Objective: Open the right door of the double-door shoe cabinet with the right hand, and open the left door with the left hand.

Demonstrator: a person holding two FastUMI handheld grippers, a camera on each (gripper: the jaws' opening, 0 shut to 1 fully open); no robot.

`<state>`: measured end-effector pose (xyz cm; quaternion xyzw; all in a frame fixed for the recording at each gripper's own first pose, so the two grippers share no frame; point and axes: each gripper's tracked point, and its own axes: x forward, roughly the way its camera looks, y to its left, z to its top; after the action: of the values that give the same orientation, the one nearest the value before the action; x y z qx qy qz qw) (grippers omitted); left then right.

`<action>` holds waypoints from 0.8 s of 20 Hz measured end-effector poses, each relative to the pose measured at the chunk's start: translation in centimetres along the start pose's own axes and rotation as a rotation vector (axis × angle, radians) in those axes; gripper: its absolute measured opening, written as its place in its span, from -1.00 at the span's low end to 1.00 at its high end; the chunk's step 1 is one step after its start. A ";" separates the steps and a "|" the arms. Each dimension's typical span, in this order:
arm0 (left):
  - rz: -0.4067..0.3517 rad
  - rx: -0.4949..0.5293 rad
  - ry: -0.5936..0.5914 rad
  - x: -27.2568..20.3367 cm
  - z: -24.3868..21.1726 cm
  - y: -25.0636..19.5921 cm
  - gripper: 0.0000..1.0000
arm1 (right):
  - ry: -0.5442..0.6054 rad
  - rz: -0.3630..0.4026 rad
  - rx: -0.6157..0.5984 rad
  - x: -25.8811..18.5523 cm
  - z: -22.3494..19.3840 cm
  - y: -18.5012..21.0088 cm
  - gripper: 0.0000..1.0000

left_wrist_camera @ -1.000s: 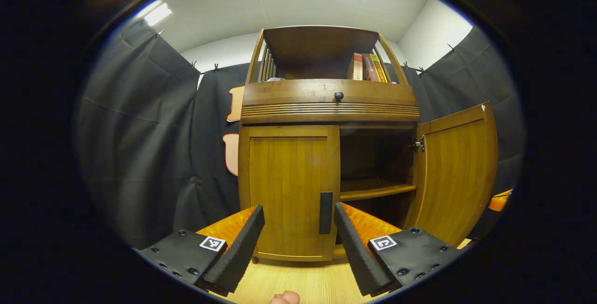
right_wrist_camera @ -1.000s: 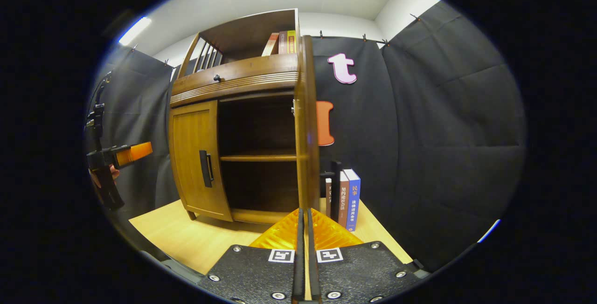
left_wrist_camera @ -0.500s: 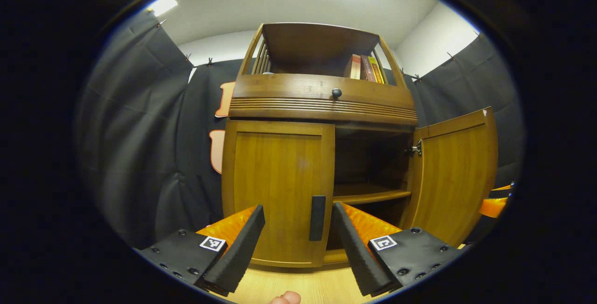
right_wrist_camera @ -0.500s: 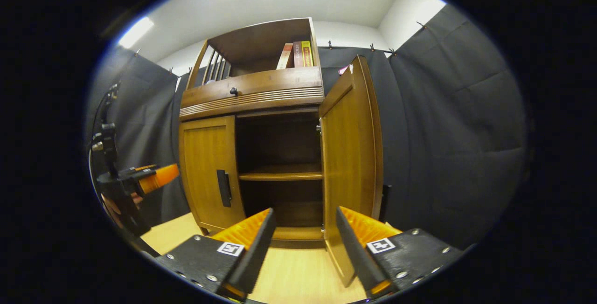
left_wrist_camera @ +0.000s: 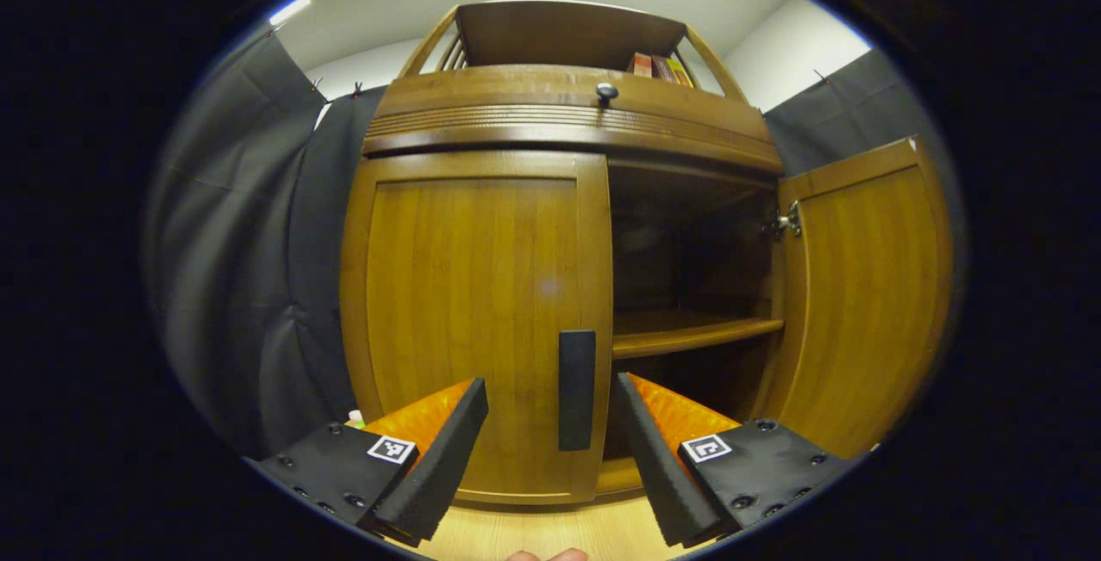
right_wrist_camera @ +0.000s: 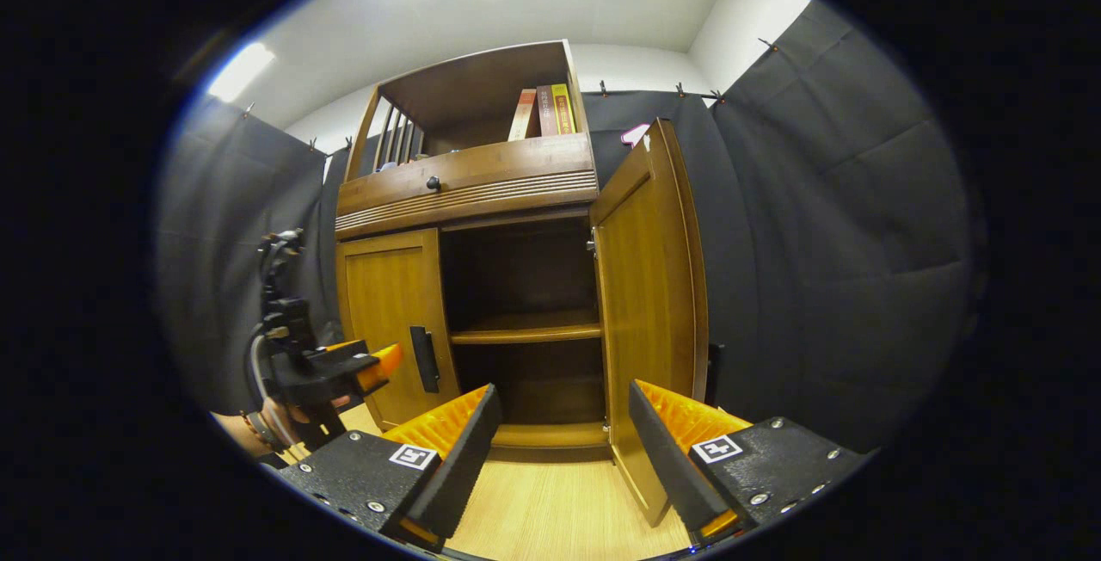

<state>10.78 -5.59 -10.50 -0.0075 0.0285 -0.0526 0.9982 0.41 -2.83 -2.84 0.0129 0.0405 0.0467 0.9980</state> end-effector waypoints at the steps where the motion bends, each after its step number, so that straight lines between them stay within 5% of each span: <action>1: -0.007 0.001 -0.004 0.8 -0.6 -0.8 0.89 | 0.007 -0.004 -0.007 -0.1 -0.2 0.1 1.00; 5: -0.018 0.042 0.013 4.6 -2.2 -2.0 0.90 | 0.018 -0.020 -0.014 -0.9 -0.7 0.1 1.00; 12: 0.070 0.058 0.045 8.7 -4.8 -0.2 0.87 | 0.013 -0.052 -0.017 -1.7 -0.2 -1.0 1.00; 14: 0.036 0.023 0.044 8.8 -4.6 -0.9 0.82 | 0.019 -0.054 -0.019 -1.5 -0.4 -1.4 0.85; 16: 0.006 -0.001 0.040 9.0 -4.6 -1.0 0.79 | 0.030 -0.057 -0.019 -1.3 -0.8 -1.7 1.00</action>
<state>19.36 -7.59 -15.62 -0.0067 0.0484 -0.0495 0.9976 -0.80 -4.63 -3.59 0.0018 0.0553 0.0190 0.9983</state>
